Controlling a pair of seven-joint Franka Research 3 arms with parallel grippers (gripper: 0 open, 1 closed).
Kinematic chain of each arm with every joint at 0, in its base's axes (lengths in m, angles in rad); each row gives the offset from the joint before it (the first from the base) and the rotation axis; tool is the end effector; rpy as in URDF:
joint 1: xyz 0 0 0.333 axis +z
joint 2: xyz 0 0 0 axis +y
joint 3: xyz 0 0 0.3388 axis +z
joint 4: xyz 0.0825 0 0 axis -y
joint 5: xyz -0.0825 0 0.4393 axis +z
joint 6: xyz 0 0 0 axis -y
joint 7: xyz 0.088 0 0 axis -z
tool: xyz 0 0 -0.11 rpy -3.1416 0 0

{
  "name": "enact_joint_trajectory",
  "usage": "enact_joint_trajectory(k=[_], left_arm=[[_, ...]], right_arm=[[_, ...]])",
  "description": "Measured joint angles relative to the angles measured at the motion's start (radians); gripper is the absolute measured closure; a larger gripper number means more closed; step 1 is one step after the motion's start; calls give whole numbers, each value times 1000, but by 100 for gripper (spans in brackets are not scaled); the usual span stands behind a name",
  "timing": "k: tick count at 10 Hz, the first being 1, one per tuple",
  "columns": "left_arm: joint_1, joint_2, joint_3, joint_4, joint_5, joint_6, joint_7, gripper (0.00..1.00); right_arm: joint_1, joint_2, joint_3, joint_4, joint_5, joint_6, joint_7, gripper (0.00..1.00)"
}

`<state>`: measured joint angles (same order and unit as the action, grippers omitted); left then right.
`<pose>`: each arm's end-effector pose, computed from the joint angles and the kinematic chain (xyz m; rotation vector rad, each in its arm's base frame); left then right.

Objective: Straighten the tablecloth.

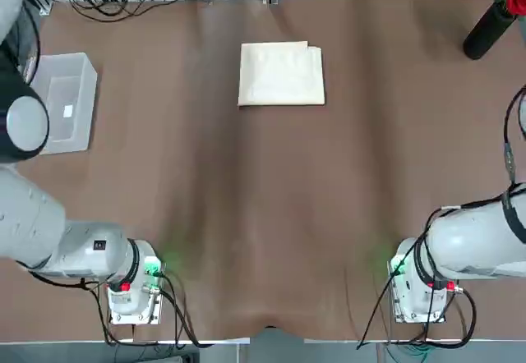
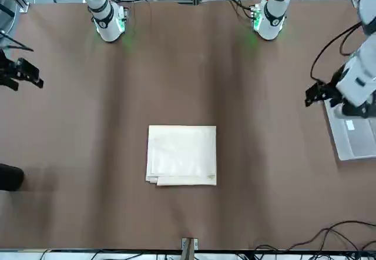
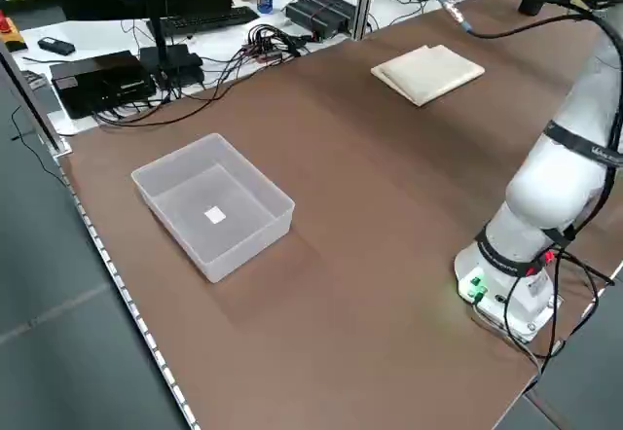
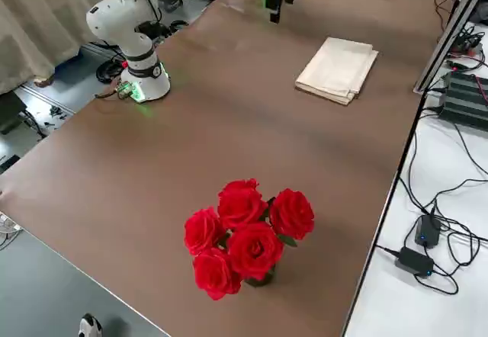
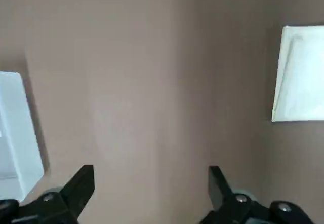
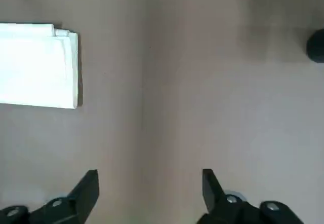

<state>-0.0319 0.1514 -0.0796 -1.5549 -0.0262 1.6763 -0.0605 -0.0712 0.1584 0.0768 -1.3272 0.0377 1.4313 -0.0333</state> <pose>0.6596 -0.0731 0.5657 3.1050 -0.0732 -0.0508 0.6473 0.0036 0.6599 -3.0895 -0.0657 0.0821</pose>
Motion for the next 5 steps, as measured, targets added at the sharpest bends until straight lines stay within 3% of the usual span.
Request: enact_joint_trajectory(k=[5], left_arm=[[-118,203,-11,65,0,187,-3,0]], right_arm=[[155,167,4,20,0,338,239,26]])
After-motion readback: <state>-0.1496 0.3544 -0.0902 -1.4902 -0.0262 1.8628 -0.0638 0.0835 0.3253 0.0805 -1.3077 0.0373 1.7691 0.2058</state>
